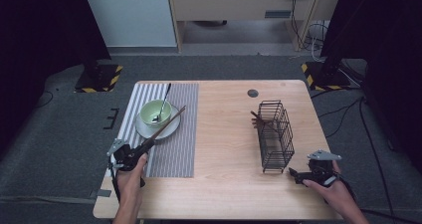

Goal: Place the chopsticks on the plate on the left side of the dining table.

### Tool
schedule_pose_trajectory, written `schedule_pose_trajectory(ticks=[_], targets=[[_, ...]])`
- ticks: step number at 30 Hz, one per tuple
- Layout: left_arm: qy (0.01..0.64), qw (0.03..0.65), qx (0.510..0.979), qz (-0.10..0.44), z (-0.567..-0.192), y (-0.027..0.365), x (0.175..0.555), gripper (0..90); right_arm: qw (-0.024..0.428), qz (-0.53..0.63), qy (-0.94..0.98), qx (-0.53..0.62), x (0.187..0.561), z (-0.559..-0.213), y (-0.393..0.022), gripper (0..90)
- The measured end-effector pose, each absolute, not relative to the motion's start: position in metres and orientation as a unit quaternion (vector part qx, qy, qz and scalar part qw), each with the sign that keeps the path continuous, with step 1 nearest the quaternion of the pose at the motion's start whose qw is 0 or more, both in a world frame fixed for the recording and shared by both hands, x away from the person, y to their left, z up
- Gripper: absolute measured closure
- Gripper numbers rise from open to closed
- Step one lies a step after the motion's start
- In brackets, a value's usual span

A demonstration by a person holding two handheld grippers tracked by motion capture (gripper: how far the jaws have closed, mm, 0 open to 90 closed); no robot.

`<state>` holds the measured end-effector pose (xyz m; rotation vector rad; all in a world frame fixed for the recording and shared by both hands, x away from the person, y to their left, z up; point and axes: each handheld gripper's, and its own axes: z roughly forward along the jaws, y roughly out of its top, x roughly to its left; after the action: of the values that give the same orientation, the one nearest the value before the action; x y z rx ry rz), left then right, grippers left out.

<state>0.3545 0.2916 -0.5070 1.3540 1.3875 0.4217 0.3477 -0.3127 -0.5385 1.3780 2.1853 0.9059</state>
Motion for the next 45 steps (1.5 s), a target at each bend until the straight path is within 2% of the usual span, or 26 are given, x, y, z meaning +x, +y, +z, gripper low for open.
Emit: schedule_pose_trajectory(ticks=[45], targets=[[0.603,0.490,0.611,0.150,-0.525,0.283,0.359,81.8,0.200,0.324,0.782,0.494,0.347,-0.538,-0.313,0.4]])
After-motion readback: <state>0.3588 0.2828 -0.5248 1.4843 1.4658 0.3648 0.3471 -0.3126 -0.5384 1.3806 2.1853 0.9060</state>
